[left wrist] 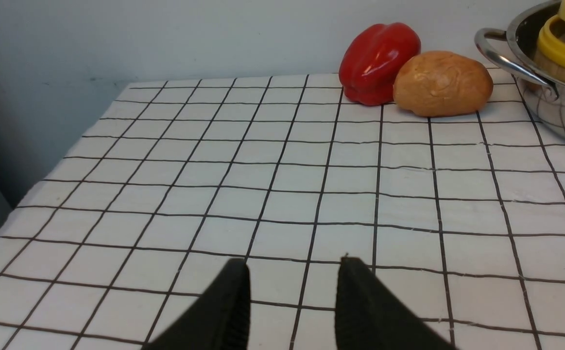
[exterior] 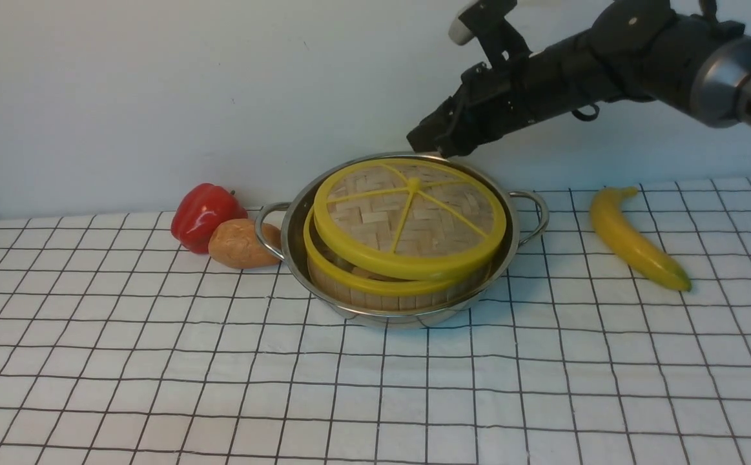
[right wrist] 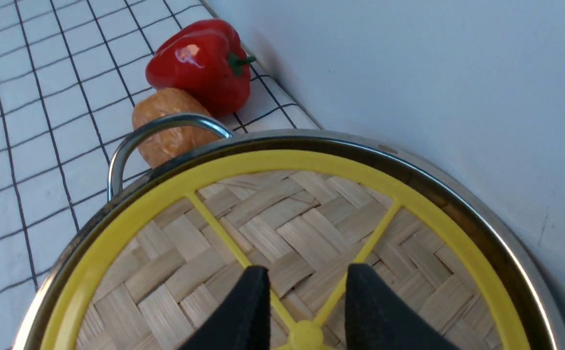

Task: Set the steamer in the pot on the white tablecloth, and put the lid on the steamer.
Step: 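Place the bamboo steamer lid onto the steamer basket in the pot with the right gripper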

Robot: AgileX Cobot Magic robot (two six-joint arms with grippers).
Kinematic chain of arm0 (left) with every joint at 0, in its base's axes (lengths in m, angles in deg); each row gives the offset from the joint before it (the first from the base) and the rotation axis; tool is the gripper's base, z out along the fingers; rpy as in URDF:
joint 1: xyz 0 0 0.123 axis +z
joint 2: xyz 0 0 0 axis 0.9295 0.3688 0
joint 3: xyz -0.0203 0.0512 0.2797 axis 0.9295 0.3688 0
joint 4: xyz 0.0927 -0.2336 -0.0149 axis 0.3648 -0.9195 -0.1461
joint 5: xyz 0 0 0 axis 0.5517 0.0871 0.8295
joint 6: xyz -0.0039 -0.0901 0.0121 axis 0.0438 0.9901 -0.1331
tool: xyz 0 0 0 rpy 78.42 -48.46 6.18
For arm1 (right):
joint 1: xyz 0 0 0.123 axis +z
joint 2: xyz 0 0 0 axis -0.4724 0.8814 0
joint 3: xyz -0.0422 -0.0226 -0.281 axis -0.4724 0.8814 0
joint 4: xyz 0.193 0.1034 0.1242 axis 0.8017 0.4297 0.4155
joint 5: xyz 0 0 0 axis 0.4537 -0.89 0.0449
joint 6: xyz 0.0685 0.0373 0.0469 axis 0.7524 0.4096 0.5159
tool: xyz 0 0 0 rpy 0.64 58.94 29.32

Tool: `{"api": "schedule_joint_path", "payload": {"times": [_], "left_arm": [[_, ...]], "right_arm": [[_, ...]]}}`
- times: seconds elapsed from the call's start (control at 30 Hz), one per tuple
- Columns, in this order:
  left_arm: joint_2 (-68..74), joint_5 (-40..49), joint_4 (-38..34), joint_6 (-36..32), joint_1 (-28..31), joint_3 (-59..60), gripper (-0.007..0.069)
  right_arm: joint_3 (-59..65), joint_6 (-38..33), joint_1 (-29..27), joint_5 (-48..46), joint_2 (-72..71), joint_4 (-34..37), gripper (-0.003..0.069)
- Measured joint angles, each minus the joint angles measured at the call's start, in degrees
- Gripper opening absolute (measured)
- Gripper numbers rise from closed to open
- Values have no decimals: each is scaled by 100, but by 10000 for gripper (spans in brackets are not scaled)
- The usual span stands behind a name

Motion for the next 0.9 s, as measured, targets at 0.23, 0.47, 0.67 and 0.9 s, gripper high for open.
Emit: {"api": "schedule_joint_path", "payload": {"times": [0.23,0.47,0.67,0.9], "left_arm": [[0,0,0,0,0,0,243],[0,0,0,0,0,0,243],[0,0,0,0,0,0,243],[0,0,0,0,0,0,243]], "right_arm": [[0,330,0,104,324,-97,242],[0,374,6,98,413,67,242],[0,374,58,67,413,136,288],[0,429,124,66,413,153,320]]}}
